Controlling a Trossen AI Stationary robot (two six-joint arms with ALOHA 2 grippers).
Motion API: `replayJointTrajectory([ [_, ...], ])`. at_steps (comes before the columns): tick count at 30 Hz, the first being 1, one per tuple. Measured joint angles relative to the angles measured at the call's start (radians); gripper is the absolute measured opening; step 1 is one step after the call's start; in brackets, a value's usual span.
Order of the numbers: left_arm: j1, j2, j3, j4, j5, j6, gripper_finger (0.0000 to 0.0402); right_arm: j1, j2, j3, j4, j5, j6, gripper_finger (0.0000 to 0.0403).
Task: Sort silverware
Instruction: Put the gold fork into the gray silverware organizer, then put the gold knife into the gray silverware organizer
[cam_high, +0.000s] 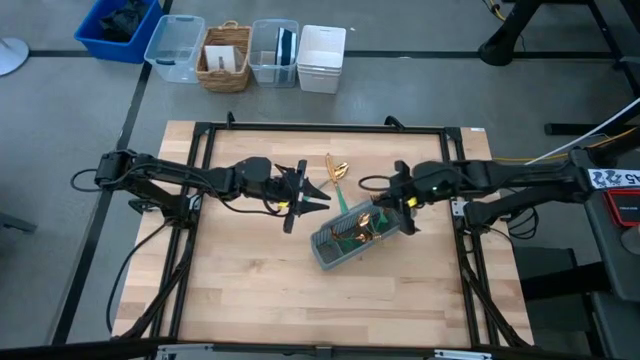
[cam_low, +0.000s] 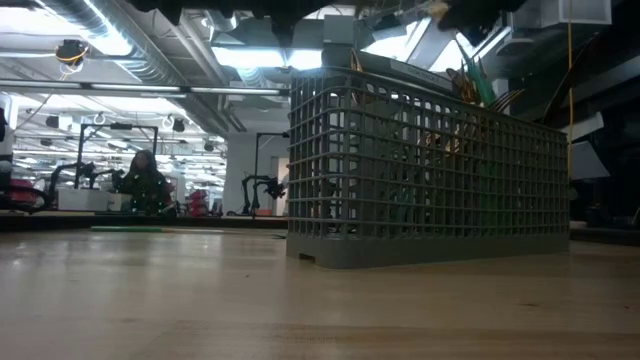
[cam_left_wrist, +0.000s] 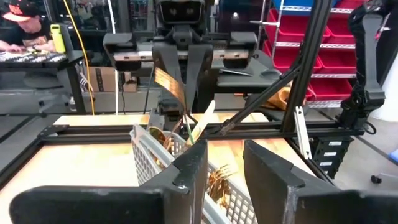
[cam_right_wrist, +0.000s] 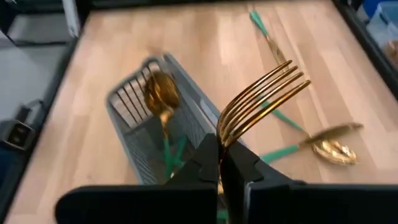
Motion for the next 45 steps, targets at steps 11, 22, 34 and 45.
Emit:
replayJointTrajectory([
  [11, 0.000, 0.000, 0.000, -0.017, 0.000, 0.000, 0.0095, 0.000, 0.086, 0.000, -0.067, -0.005, 0.000, 0.0015],
  [22, 0.000, 0.000, 0.000, -0.088, -0.122, 0.000, 0.0095, 0.000, 0.085, 0.002, -0.097, -0.005, -0.002, 0.0030],
  [34, 0.006, 0.000, 0.000, -0.091, -0.152, 0.045, 0.0095, -0.001, 0.084, 0.002, -0.106, -0.063, 0.001, 0.0037],
  [45, 0.006, 0.000, 0.000, -0.231, -0.261, 0.052, 0.0096, -0.001, 0.082, 0.002, -0.104, -0.111, 0.056, 0.0120],
])
